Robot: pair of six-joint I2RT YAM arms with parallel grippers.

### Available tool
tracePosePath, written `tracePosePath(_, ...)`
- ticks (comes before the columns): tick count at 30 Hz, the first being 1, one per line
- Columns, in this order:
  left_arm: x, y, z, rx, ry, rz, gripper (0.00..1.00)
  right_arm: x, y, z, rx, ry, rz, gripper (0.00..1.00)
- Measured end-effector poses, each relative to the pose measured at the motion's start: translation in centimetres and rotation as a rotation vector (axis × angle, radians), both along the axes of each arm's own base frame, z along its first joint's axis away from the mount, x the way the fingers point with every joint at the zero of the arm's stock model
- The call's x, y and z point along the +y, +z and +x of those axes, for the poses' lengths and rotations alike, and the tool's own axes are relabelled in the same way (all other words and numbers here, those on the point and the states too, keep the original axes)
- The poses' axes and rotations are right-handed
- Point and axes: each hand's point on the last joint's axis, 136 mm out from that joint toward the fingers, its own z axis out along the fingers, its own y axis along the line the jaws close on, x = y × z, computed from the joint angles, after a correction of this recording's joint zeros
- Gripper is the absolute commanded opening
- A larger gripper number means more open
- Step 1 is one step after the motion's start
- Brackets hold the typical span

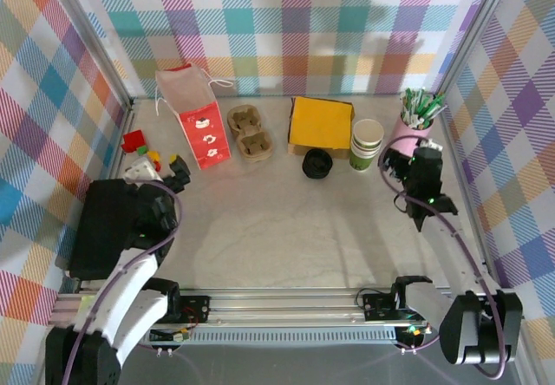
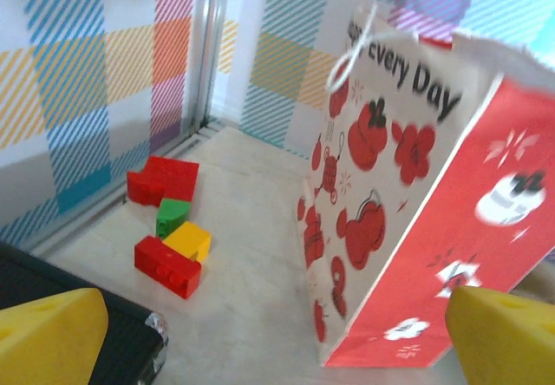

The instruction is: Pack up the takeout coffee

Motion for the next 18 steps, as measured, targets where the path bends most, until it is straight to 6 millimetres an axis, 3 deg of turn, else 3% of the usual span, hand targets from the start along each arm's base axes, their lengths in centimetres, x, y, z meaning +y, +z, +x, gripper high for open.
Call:
tracePosePath(3,0.3,3.2,-1.6,0.024,0.020,-0.098,1.00,0.9,3.5,-0.2,0.033,0.013,0.077,0.99)
tracePosePath(7,-1.0,5.6,-2.3,0.112,-0.045,-0.167,1.00,2.2,5.2,1.2,0.167,0.046,0.152,0.98)
tracePosePath(9,-2.4,5.2,-2.2,0.187,-0.120,-0.193,1.00,2.7,4.7,2.4,0.248,0.049,0.173,0.95)
tracePosePath(14,-7.1,2.2,-2.2,0.395,-0.334,-0.256,1.00,3.3,1.3,4.0,0.461,0.031,0.192,0.85)
tracePosePath(18,-10.3,0.5,-3.0,0.515,-0.467,-0.265,1.00,3.5,0.6,5.4,0.529,0.021,0.194,0.73)
